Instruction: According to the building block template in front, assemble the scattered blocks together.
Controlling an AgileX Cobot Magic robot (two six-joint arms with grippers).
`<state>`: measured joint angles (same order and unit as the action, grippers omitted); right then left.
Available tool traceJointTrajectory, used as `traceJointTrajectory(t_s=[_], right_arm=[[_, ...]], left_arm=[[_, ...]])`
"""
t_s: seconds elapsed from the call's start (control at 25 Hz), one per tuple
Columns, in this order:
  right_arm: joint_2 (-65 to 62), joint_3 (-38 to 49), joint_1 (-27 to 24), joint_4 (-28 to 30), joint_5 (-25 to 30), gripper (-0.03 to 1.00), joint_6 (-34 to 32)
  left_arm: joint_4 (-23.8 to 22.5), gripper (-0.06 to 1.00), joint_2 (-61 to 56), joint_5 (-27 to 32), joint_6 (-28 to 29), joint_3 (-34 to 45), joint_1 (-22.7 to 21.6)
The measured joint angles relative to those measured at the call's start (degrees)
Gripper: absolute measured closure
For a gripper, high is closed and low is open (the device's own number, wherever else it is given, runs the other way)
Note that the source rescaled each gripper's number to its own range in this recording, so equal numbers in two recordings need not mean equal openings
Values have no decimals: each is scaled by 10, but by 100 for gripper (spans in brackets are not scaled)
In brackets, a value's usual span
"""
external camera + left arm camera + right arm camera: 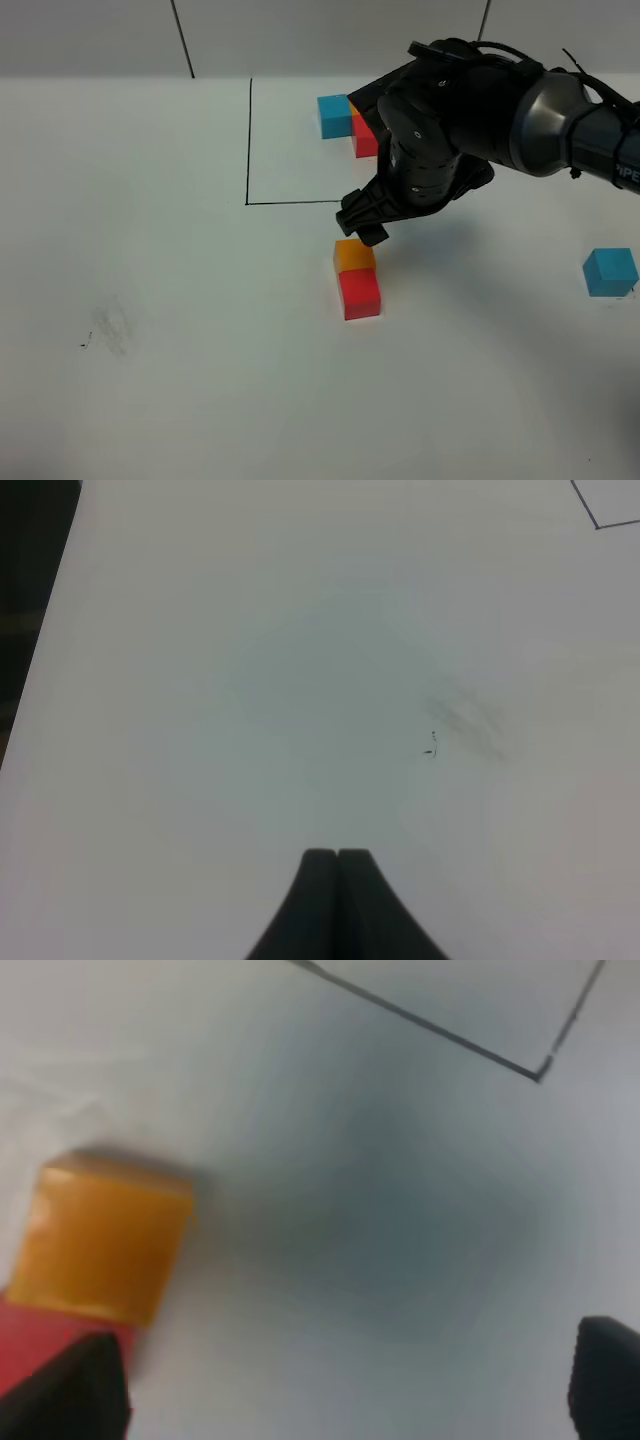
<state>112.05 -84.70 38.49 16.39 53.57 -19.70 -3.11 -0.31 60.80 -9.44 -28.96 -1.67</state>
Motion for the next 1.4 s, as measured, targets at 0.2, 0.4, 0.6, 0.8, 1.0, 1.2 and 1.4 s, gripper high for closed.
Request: traceJointTrajectory(t_s=[0.2,0.4,0.6,0.8,1.0,1.2,1.4], right_arm=[[-12,0,-4,19,57,10,55],[-13,0,-23,20,83,11,79],[-25,0,-47,4,84,11,79],[-33,0,-83,-8,80,11,79],[-50,30,-124,-13,54,11,79],[-86,106,-172,-26,22,11,79],[-120,169,-217,-27,-10,11,79]], left_arm=[[0,94,0,0,0,0,0],[0,94,0,0,0,0,0],[0,94,0,0,0,0,0],[0,94,0,0,0,0,0],[0,94,0,0,0,0,0],[0,94,0,0,0,0,0],[0,94,0,0,0,0,0]])
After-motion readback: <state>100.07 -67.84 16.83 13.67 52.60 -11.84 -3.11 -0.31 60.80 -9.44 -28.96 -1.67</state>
